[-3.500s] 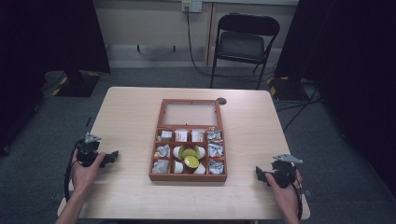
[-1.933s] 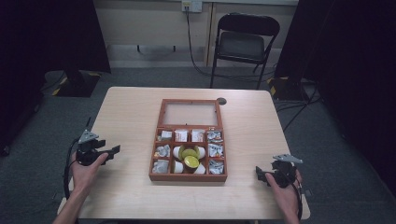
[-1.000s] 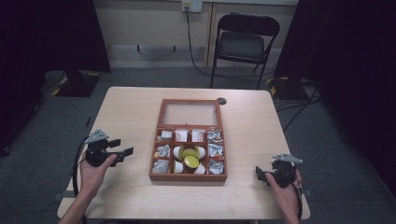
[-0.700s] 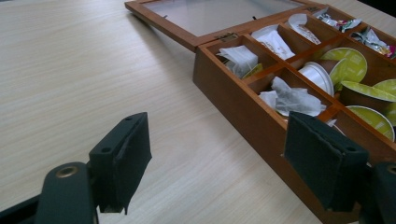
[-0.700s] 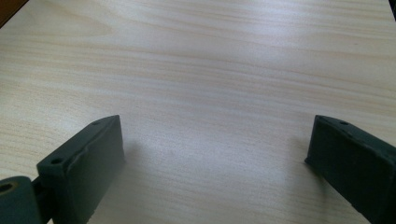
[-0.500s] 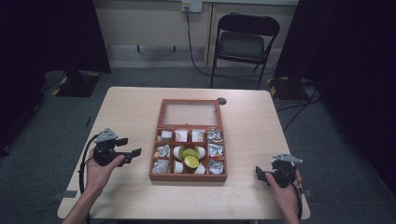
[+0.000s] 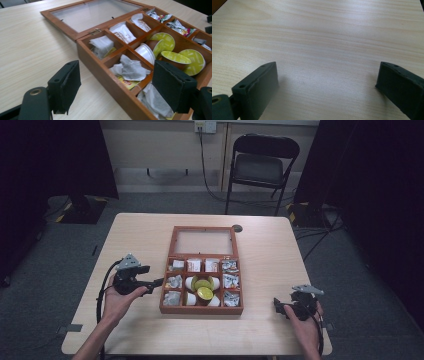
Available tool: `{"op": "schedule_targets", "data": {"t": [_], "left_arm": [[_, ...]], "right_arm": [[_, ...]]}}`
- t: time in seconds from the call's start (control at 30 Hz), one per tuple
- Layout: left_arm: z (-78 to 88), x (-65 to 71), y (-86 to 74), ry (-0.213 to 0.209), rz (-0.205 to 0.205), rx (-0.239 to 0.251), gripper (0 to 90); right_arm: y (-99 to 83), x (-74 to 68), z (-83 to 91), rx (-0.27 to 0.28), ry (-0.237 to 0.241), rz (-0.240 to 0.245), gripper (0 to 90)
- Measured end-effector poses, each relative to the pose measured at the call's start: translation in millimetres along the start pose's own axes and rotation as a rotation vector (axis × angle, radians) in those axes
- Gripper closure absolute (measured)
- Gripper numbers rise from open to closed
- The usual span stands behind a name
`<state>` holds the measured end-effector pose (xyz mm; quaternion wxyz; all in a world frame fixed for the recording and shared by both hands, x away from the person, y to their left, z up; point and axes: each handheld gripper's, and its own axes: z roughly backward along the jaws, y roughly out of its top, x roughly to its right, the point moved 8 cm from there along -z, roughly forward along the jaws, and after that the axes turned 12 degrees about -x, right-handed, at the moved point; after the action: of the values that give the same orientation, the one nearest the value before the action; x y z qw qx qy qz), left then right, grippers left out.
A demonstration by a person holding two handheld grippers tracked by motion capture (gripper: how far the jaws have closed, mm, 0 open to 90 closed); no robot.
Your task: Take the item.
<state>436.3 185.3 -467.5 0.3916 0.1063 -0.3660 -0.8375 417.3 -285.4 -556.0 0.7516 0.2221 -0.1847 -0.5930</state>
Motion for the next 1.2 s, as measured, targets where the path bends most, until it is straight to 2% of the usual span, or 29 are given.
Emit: {"op": "schedule_targets", "data": {"t": [0.17,0.47,0.53,0.57,0.77,1.1,1.2], "left_arm": [[-3.3,12.3,9.9,-0.024,-0.042,0.001,22.6],[-10.3,20.9,15.6,-0.038,-0.05,0.004,22.7],[-11.9,23.6,16.3,-0.04,-0.064,0.003,22.6],[-14.6,28.8,17.1,-0.04,-0.085,-0.006,22.6],[-20.4,35.8,22.9,-0.044,-0.111,-0.016,22.6],[-26.1,53.7,41.9,-0.062,-0.162,-0.034,23.4],[-30.3,60.4,46.7,-0.093,-0.157,-0.035,23.6]], "right_arm": [[-0.1,0.0,0.0,0.0,-0.001,0.001,3.1],[-0.1,0.1,0.0,-0.001,0.0,0.001,3.1],[-0.1,0.1,0.0,0.0,-0.001,0.001,3.1],[-0.1,0.1,0.0,0.0,-0.001,0.001,3.1],[-0.1,0.0,0.0,-0.001,-0.001,0.0,3.1],[-0.1,0.0,0.0,-0.001,-0.001,0.001,3.1],[-0.1,0.1,0.0,-0.001,-0.001,0.001,3.1]]}}
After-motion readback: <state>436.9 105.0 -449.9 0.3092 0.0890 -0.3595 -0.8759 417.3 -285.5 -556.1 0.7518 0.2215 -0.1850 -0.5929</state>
